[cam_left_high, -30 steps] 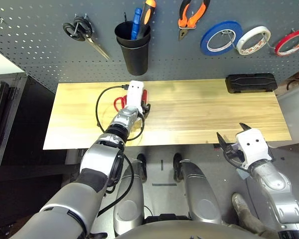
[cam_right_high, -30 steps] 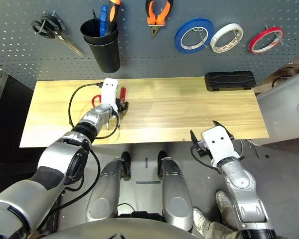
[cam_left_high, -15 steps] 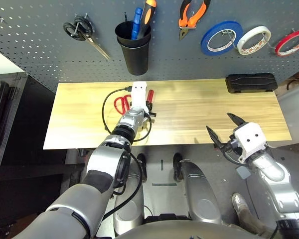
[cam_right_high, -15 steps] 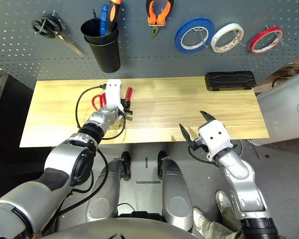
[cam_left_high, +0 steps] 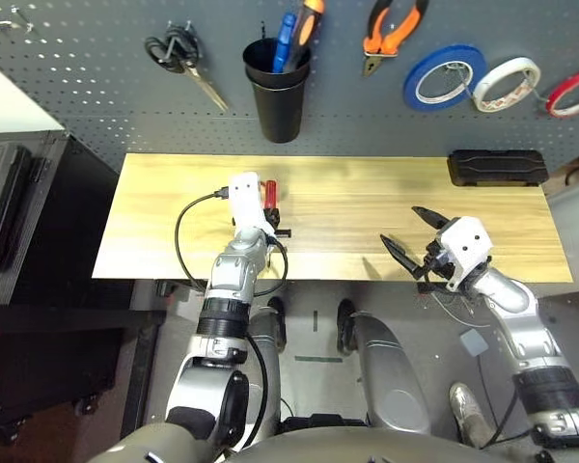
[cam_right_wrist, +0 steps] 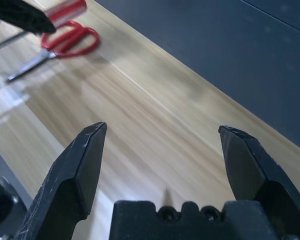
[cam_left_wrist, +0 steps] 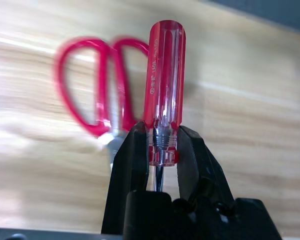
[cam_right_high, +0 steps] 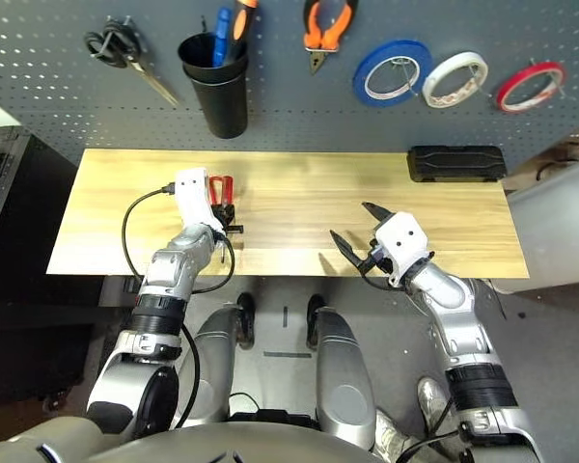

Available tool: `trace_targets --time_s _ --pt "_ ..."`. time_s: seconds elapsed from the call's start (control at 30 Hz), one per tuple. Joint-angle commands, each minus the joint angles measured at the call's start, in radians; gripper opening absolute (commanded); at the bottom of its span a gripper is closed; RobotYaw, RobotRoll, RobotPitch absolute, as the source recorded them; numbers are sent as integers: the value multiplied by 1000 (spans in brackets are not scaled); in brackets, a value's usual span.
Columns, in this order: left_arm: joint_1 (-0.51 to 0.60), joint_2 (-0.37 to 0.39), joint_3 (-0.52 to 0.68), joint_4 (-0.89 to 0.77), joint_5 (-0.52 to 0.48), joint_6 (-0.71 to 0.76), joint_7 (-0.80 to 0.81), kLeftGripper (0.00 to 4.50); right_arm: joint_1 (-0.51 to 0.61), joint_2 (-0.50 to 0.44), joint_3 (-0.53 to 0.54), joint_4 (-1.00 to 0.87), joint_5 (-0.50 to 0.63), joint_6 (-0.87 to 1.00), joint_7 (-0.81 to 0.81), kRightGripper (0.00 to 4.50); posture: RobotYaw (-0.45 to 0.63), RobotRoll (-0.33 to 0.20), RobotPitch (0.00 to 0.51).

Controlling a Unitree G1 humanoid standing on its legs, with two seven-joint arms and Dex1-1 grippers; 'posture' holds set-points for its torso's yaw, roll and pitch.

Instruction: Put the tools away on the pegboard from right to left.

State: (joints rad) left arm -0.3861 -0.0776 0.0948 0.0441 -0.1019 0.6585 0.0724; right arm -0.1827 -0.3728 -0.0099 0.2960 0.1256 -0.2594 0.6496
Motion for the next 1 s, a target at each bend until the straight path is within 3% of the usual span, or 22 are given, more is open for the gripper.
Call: trace_targets --time_s 0.03,0.23,0.57,0.8,1.0 --pt "63 -34 26 -132 -43 -26 10 836 -22 8 -2 76 28 -4 31 4500 326 0 308" --pt "111 -25 34 -243 -56 -67 13 836 -93 14 5 167 33 20 67 4500 387 0 298" --pt "121 -26 27 -468 -147 -166 -16 836 -103 24 -59 249 157 -154 240 4500 414 0 280" --pt "22 31 41 -554 -189 -147 -27 836 -98 11 -151 285 290 -310 394 4500 386 0 258" --pt "-124 100 79 -548 -236 -101 -33 836 -92 -55 -198 192 388 -226 479 4500 346 0 247"
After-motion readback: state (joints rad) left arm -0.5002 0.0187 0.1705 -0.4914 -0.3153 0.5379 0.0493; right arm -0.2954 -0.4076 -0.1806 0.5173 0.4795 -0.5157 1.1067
